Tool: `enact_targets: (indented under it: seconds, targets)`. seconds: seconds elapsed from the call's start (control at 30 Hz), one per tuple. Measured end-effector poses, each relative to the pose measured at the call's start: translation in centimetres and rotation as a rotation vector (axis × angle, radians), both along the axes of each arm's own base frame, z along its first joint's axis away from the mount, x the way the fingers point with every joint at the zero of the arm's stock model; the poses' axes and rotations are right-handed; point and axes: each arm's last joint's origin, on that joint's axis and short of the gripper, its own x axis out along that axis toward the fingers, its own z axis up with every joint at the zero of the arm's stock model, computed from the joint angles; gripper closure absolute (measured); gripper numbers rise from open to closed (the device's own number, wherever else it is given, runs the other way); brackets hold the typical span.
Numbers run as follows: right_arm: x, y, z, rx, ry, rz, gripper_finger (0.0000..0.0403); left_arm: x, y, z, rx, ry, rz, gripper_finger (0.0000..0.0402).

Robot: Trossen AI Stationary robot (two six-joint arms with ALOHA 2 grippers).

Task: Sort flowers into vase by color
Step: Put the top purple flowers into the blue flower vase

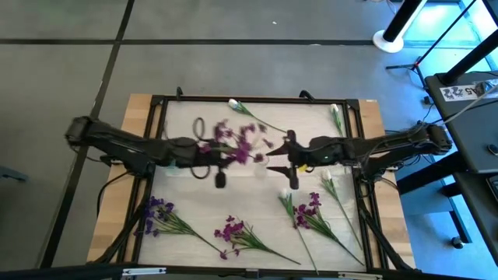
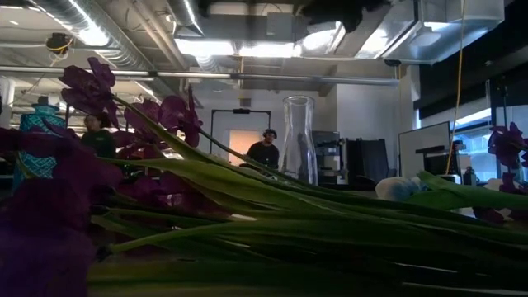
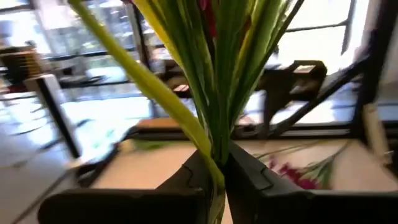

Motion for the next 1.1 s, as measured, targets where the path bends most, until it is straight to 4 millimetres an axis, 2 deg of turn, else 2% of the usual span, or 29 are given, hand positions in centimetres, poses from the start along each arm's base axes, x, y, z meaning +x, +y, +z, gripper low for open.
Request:
enact_targets:
  seconds: [0.1, 0.23, 0.33, 0.5, 0.7, 0.87, 1.1]
  targets:
    - [-0.9, 0.5, 1.0, 0.001, -0.037, 0.008, 0.0165, -3.5, 0.3, 1.6, 0.027, 0.049, 0.106, 0.0384]
    - [-1.5, 1.4, 1.2, -0.009, -0.042, -0.027, 0.0158, -8.4, 0.9, 3.8, 0.036, 0.020, 0.236, 0.0393]
    - [-1.6, 2.0, 1.0, -0.013, -0.037, -0.097, 0.0161, -11.7, 1.4, 4.3, 0.017, 0.031, 0.296, 0.0392]
    - [-1.8, 2.9, 0.7, 0.006, -0.041, -0.180, 0.0166, -16.3, 2.4, 4.1, -0.054, 0.064, 0.243, 0.0391]
    - [-2.1, 4.1, 0.4, 0.041, -0.049, -0.254, 0.0166, -20.4, 3.6, 3.5, -0.064, 0.075, 0.231, 0.0391]
    - [-2.1, 5.2, -0.2, 0.043, -0.056, -0.355, 0.0166, -22.6, 4.3, 3.0, -0.100, 0.080, 0.213, 0.0391]
    - [-2.1, 5.6, -0.4, 0.088, -0.075, -0.427, 0.0166, -25.7, 5.1, 3.9, -0.197, 0.125, 0.173, 0.0391]
